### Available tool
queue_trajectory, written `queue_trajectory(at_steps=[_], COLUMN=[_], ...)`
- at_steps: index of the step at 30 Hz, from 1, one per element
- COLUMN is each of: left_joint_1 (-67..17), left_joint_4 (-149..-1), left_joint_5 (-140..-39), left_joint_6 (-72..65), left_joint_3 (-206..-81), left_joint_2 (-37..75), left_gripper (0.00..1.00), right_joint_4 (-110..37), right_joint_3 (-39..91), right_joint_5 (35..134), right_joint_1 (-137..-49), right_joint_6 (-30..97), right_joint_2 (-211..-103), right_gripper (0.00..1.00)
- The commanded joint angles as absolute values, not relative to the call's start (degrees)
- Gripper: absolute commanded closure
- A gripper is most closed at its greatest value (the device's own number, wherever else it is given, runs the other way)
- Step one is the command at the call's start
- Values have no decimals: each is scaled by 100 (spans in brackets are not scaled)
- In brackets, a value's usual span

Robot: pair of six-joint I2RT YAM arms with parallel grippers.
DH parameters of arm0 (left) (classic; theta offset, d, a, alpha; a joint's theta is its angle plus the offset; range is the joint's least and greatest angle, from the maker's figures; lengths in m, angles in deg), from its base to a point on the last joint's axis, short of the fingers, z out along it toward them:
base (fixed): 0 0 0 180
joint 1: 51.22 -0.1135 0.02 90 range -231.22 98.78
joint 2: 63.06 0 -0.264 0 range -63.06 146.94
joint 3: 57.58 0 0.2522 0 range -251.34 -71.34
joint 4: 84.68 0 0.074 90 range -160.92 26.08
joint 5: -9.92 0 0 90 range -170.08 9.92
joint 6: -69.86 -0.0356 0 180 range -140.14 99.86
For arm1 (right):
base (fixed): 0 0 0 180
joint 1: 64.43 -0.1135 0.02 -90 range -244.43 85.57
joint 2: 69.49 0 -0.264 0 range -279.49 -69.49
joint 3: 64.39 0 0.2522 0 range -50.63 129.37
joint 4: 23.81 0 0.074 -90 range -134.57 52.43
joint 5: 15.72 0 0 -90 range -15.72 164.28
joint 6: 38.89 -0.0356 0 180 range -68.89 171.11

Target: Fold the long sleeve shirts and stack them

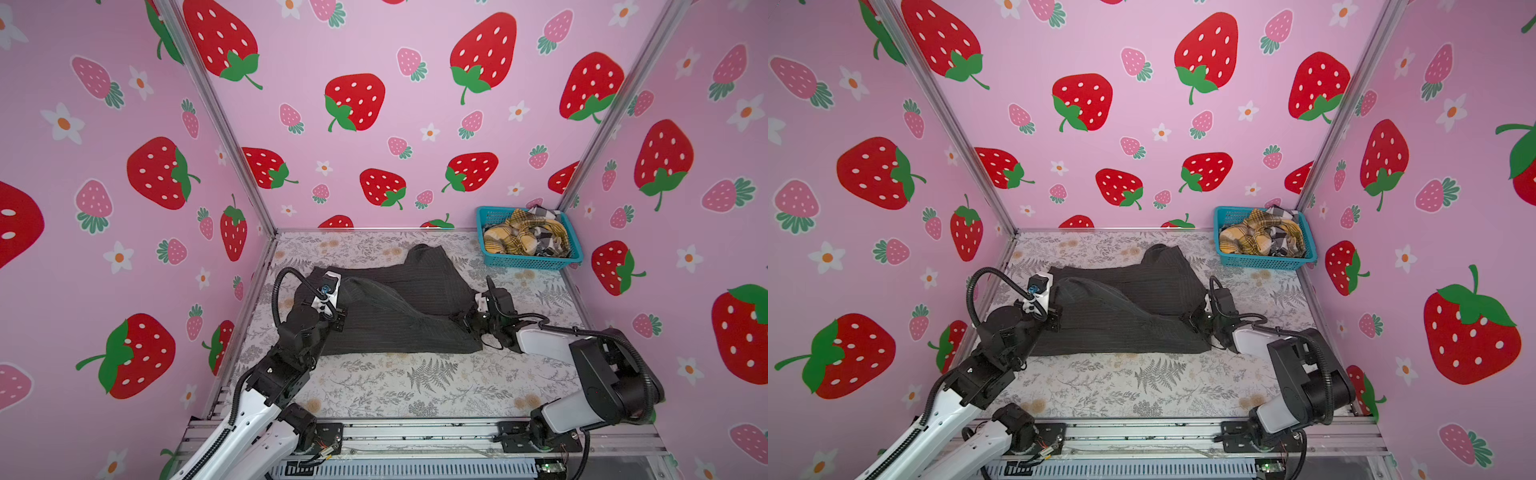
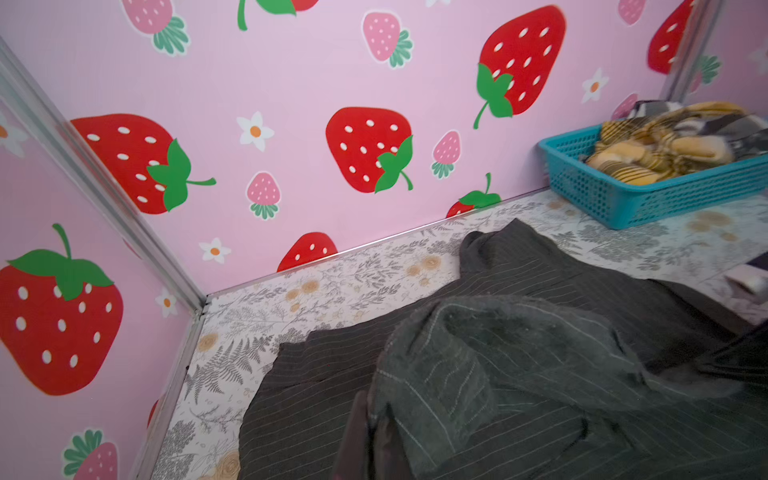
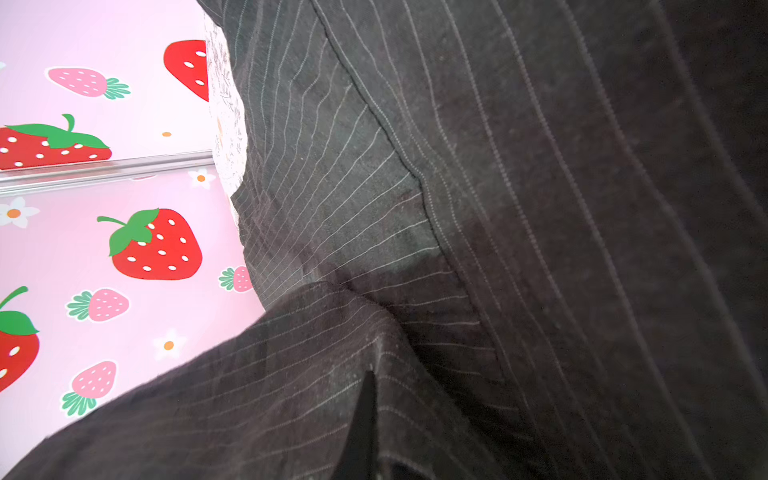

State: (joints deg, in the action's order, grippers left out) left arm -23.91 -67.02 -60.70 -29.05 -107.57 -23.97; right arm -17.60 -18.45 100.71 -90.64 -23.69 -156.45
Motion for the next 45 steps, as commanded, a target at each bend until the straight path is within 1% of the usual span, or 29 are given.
queue_trajectory(at_steps=[1,5,9,11,14,15,16,17,18,19,21,23,25,27,28,30,32,33,35,36,37,38,39,40,41,42,43,44,45], left_joint_1=[-2944,-3541,-4155,-4466,-4669,-4663,-4663,-4644,-4638,-4638,-4645,-4654,-4727,-4916,-5052,-5167,-5168,-5182,-5387,-5491,-5624,-5688,-5692,-5620,-5516,-5428,-5346,-5274,-5227], left_joint_4=[-7337,-7669,-8070,-8209,-8209,-8177,-8135,-8050,-7892,-7646,-7048,-6005,-5117,-4251,-3860,-3448,-3371,-3235,-3072,-2941,-2767,-2695,-2479,-2197,-2157,-2133,-2133,-2206,-2262], left_joint_5=[-5906,-6631,-7550,-7573,-7421,-7402,-7346,-7166,-6974,-6700,-6011,-5103,-4474,-4331,-4534,-5216,-6160,-6419,-7378,-7705,-8114,-8467,-8533,-8529,-8622,-8644,-8631,-8623,-8589], left_joint_6=[-2719,-2676,-2681,-2452,-2274,-2256,-2219,-2093,-1939,-1716,-1223,-589,65,940,1372,2026,2381,2757,3131,3234,3225,2965,2758,2624,2485,2443,2445,2458,2508], left_joint_3=[-10566,-10794,-10670,-10464,-10109,-10022,-9942,-9903,-9916,-9964,-10118,-10475,-10727,-10992,-11121,-11268,-11449,-11594,-12046,-12312,-12637,-13001,-13359,-13707,-13920,-14037,-14111,-14112,-14077], left_joint_2=[-1850,-1001,-758,-798,-977,-1032,-1094,-1118,-1120,-1120,-1120,-1175,-1298,-1475,-1557,-1680,-1631,-1494,-898,-510,-25,494,972,1461,1818,2039,2196,2267,2276], left_gripper=[100,100,100,100,100,89,74,55,42,35,34,34,35,33,32,28,30,30,30,33,39,51,59,62,63,62,60,59,58], right_joint_4=[-1387,-1092,-1039,-990,-888,-823,-774,-712,-641,-551,-426,-303,-298,-315,-320,-328,-337,-353,-429,-440,-464,-537,-649,-726,-783,-838,-952,-1124,-1266], right_joint_3=[-1934,-2050,-2099,-2171,-2253,-2287,-2295,-2312,-2336,-2357,-2371,-2373,-2327,-2288,-2272,-2251,-2254,-2248,-2215,-2203,-2179,-2133,-2058,-2015,-2000,-1979,-1938,-1893,-1878], right_joint_5=[10049,10064,10033,10005,9977,9976,9966,9976,9986,10001,10020,10059,10075,10091,10112,10135,10142,10143,10152,10144,10151,10164,10184,10180,10163,10161,10153,10155,10149], right_joint_1=[-9035,-9035,-9044,-9074,-9191,-9225,-9252,-9279,-9302,-9320,-9351,-9411,-9453,-9492,-9501,-9501,-9501,-9501,-9504,-9501,-9501,-9501,-9501,-9501,-9501,-9501,-9501,-9504,-9501], right_joint_6=[-2424,-2474,-2435,-2417,-2377,-2369,-2355,-2351,-2357,-2368,-2385,-2412,-2388,-2361,-2351,-2325,-2292,-2269,-2207,-2186,-2160,-2099,-2028,-1976,-1944,-1909,-1854,-1803,-1747], right_joint_2=[-15789,-15777,-15673,-15655,-15745,-15803,-15885,-15981,-16060,-16147,-16281,-16372,-16438,-16488,-16522,-16538,-16549,-16555,-16551,-16547,-16552,-16563,-16573,-16561,-16528,-16489,-16433,-16351,-16256], right_gripper=[100,100,100,100,100,100,100,100,100,100,100,100,100,100,100,100,100,100,100,100,100,100,100,100,100,96,85,72,61])
